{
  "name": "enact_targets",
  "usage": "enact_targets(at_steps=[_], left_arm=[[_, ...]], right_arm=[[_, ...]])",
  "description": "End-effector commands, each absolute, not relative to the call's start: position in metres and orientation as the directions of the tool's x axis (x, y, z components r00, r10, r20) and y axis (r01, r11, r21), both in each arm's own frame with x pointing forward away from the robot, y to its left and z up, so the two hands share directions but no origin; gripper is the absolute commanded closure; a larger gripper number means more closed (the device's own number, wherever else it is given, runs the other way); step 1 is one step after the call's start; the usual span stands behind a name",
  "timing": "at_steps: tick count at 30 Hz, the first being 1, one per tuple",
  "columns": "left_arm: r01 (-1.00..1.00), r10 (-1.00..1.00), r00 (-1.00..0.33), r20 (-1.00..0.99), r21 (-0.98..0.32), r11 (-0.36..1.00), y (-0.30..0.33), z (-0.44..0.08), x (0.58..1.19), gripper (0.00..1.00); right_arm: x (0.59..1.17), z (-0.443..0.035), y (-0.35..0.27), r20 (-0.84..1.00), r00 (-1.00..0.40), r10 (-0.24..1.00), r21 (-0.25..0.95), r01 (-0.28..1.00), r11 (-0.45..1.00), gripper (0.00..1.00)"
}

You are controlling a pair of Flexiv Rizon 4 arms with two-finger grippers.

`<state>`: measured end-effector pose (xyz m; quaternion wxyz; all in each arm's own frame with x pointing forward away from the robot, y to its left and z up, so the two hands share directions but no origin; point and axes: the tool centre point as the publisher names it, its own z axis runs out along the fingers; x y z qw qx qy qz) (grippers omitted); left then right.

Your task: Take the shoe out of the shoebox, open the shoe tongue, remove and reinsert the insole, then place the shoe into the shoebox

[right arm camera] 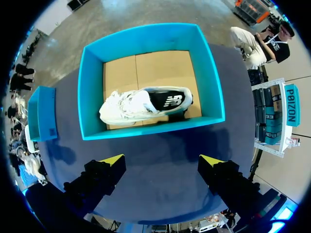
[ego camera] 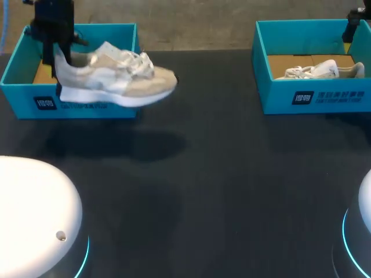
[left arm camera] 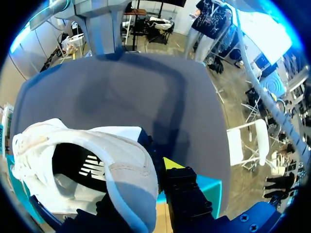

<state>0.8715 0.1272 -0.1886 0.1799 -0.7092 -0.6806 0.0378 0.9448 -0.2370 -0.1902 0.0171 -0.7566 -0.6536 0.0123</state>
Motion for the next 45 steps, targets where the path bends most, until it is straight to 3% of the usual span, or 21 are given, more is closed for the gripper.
enact_targets(at_steps=[1,25,45], left_arm=[[0.989,0.979,0.055,0.199,0.125,-0.081,0.118,-0.182,0.813,1.00],[0.973,0.973,0.132,0.187,0.165,-0.164,0.042,-0.229,0.743,1.00],[0.980,0.963,0.191,0.188,0.020,-0.198,-0.021,-0.301,0.718,1.00]], right_arm=[[0.944,-0.190,-0.237,0.003,0.146,0.989,-0.040,0.988,-0.146,0.00],[0.944,-0.190,-0.237,0.003,0.146,0.989,-0.040,0.988,-0.146,0.00],[0.944,-0.190,-0.237,0.003,0.146,0.989,-0.040,0.988,-0.146,0.00]])
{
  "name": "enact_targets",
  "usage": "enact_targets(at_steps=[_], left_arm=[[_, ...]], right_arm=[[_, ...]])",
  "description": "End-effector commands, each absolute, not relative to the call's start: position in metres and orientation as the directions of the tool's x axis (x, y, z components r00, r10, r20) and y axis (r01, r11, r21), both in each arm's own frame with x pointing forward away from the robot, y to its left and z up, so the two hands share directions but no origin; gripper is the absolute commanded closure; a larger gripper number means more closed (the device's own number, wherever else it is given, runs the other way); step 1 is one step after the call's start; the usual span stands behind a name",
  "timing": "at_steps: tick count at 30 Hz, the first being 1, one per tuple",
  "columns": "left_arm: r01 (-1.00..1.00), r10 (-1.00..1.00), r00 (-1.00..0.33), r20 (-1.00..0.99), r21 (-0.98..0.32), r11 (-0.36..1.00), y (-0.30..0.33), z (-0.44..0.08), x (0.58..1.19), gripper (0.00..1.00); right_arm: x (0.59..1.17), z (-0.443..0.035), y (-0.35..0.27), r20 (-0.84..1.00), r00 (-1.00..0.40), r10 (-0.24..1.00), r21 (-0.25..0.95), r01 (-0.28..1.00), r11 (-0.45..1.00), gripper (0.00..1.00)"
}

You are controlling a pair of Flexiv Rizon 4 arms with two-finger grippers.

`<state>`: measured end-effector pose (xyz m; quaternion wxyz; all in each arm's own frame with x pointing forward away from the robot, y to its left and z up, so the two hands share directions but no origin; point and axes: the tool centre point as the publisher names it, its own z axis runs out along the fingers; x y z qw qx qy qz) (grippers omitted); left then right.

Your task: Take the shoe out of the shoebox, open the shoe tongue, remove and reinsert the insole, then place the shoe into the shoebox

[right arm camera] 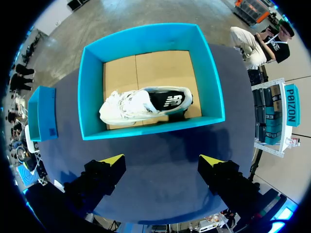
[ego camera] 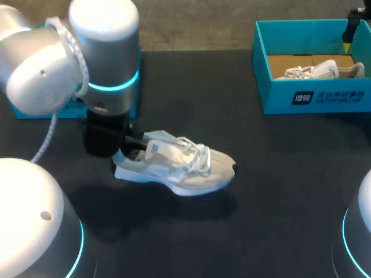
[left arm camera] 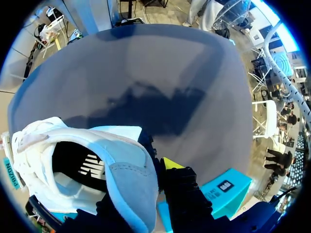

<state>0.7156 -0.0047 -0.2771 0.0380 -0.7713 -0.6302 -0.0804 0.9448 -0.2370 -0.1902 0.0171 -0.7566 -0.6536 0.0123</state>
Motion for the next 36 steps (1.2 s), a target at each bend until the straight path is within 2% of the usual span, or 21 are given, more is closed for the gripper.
enact_targets(at_steps=[1,14,36], left_arm=[[0.979,0.963,0.196,0.184,0.014,-0.202,-0.022,-0.304,0.718,1.00],[0.985,0.965,0.171,0.197,-0.068,-0.161,-0.055,-0.344,0.721,1.00],[0.992,0.969,0.117,0.215,-0.071,-0.104,-0.079,-0.382,0.723,1.00]], right_arm=[[0.944,-0.190,-0.237,0.003,0.146,0.989,-0.040,0.988,-0.146,0.00],[0.944,-0.190,-0.237,0.003,0.146,0.989,-0.040,0.988,-0.146,0.00],[0.944,-0.190,-0.237,0.003,0.146,0.989,-0.040,0.988,-0.146,0.00]])
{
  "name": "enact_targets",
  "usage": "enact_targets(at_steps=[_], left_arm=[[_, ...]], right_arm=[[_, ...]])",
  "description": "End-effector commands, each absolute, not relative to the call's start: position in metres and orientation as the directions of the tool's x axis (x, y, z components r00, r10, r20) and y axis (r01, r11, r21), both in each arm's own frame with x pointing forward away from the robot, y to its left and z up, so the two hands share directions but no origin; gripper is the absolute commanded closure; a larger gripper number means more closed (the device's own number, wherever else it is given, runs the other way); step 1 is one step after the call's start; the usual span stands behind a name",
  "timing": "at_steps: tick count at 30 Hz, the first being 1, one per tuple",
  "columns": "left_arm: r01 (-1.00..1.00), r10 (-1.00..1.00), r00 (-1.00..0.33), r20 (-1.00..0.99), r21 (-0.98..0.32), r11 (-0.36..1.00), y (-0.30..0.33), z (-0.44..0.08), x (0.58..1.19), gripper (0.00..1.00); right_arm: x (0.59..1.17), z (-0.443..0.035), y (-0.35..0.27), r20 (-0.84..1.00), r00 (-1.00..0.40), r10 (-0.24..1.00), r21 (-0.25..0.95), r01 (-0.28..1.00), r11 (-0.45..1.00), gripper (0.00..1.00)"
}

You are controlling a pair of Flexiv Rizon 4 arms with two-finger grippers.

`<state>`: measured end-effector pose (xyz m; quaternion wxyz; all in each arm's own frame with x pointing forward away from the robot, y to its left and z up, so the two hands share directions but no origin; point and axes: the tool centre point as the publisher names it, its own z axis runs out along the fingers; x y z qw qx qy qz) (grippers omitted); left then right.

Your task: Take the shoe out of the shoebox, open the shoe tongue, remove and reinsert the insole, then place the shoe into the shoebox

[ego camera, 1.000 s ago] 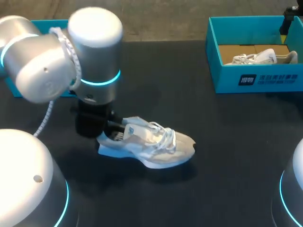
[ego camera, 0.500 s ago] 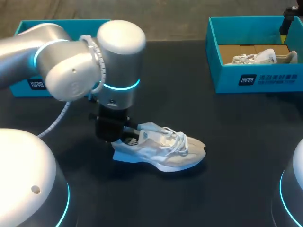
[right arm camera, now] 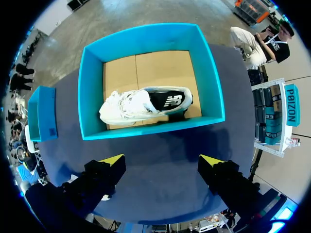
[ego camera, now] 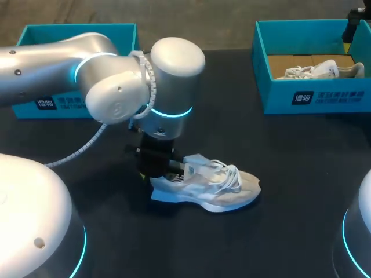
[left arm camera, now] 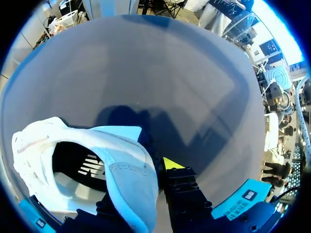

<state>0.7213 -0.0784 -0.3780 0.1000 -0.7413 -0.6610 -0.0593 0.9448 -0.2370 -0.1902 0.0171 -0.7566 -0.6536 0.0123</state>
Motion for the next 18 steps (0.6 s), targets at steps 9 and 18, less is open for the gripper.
enact_targets(at_steps=[9,18], left_arm=[[0.990,0.970,0.138,0.201,-0.049,-0.131,-0.080,-0.390,0.716,1.00],[0.990,0.972,0.138,0.193,-0.035,-0.133,-0.079,-0.389,0.711,1.00]], right_arm=[[0.944,-0.190,-0.237,0.003,0.146,0.989,-0.040,0.988,-0.146,0.00],[0.944,-0.190,-0.237,0.003,0.146,0.989,-0.040,0.988,-0.146,0.00]])
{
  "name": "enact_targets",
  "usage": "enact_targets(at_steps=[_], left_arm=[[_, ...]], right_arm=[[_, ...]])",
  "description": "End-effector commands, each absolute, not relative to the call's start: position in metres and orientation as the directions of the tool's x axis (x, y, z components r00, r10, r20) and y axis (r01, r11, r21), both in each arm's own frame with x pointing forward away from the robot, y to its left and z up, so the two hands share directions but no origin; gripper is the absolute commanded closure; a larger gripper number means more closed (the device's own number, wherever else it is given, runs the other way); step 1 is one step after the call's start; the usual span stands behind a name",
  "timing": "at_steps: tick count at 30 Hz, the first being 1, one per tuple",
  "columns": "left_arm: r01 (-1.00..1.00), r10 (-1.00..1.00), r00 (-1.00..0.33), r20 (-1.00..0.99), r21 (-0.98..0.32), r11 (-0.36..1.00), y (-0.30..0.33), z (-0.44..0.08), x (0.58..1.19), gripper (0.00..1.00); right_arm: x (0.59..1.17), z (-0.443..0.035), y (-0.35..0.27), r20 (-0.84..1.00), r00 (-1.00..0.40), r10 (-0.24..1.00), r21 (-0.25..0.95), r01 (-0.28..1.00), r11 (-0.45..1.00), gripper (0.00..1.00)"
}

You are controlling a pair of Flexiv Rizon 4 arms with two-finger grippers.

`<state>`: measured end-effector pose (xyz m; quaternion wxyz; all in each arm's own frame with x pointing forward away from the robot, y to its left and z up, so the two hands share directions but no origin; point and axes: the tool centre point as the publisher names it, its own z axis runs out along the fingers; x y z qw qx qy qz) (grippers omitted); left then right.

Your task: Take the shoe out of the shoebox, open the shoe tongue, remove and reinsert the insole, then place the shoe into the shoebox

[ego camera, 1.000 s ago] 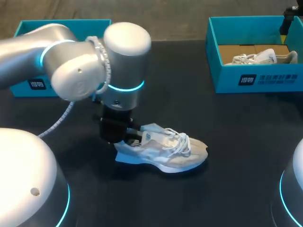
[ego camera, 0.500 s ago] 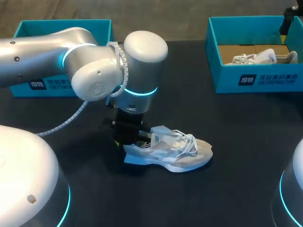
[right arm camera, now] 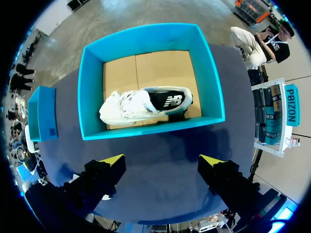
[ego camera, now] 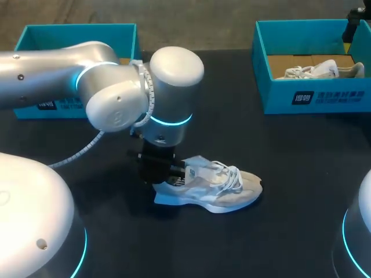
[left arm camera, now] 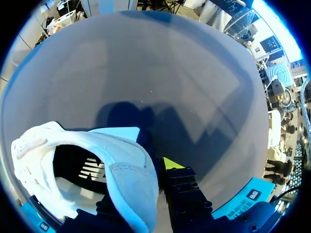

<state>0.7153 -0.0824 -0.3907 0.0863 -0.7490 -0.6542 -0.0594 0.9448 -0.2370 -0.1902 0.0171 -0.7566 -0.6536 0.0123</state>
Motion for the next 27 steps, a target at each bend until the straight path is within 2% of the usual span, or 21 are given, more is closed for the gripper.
enact_targets(at_steps=[1,3,5,6,8,9,13,15,17,18,19,20,27], left_arm=[[0.990,0.972,0.138,0.189,-0.034,-0.134,-0.078,-0.389,0.710,1.00],[0.991,0.973,0.135,0.185,-0.030,-0.132,-0.077,-0.390,0.709,1.00],[0.991,0.974,0.135,0.182,-0.030,-0.132,-0.076,-0.392,0.708,0.61],[0.991,0.974,0.135,0.181,-0.029,-0.132,-0.075,-0.392,0.708,0.60],[0.991,0.975,0.132,0.180,-0.030,-0.128,-0.074,-0.393,0.708,0.68],[0.992,0.976,0.128,0.177,-0.029,-0.125,-0.074,-0.393,0.707,0.67],[0.992,0.977,0.123,0.173,-0.027,-0.120,-0.073,-0.392,0.707,0.62],[0.993,0.979,0.116,0.165,-0.025,-0.114,-0.071,-0.390,0.707,0.53],[0.994,0.981,0.113,0.157,-0.026,-0.111,-0.070,-0.388,0.707,0.25],[0.993,0.982,0.114,0.153,-0.026,-0.111,-0.070,-0.387,0.707,0.19],[0.993,0.982,0.114,0.153,-0.026,-0.111,-0.070,-0.387,0.707,0.19],[0.993,0.985,0.115,0.131,-0.029,-0.112,-0.069,-0.382,0.707,0.00],[0.994,0.992,0.113,0.053,-0.004,-0.112,-0.070,-0.354,0.707,0.00]], right_arm=[[0.944,-0.190,-0.237,0.003,0.146,0.989,-0.040,0.988,-0.146,0.00],[0.944,-0.190,-0.237,0.003,0.146,0.989,-0.040,0.988,-0.146,0.00],[0.944,-0.190,-0.237,0.003,0.146,0.989,-0.040,0.988,-0.146,0.00],[0.944,-0.190,-0.237,0.003,0.146,0.989,-0.040,0.988,-0.146,0.00],[0.944,-0.190,-0.237,0.003,0.146,0.989,-0.040,0.988,-0.146,0.00],[0.944,-0.190,-0.237,0.003,0.146,0.989,-0.040,0.988,-0.146,0.00],[0.944,-0.190,-0.237,0.003,0.146,0.989,-0.040,0.988,-0.146,0.00],[0.944,-0.190,-0.237,0.003,0.146,0.989,-0.040,0.988,-0.146,0.00],[0.944,-0.190,-0.237,0.003,0.146,0.989,-0.040,0.988,-0.146,0.00],[0.944,-0.190,-0.237,0.003,0.146,0.989,-0.040,0.988,-0.146,0.00],[0.944,-0.190,-0.237,0.003,0.146,0.989,-0.040,0.988,-0.146,0.00],[0.944,-0.190,-0.237,0.003,0.146,0.989,-0.040,0.988,-0.146,0.00],[0.944,-0.190,-0.237,0.003,0.146,0.989,-0.040,0.988,-0.146,0.00]])
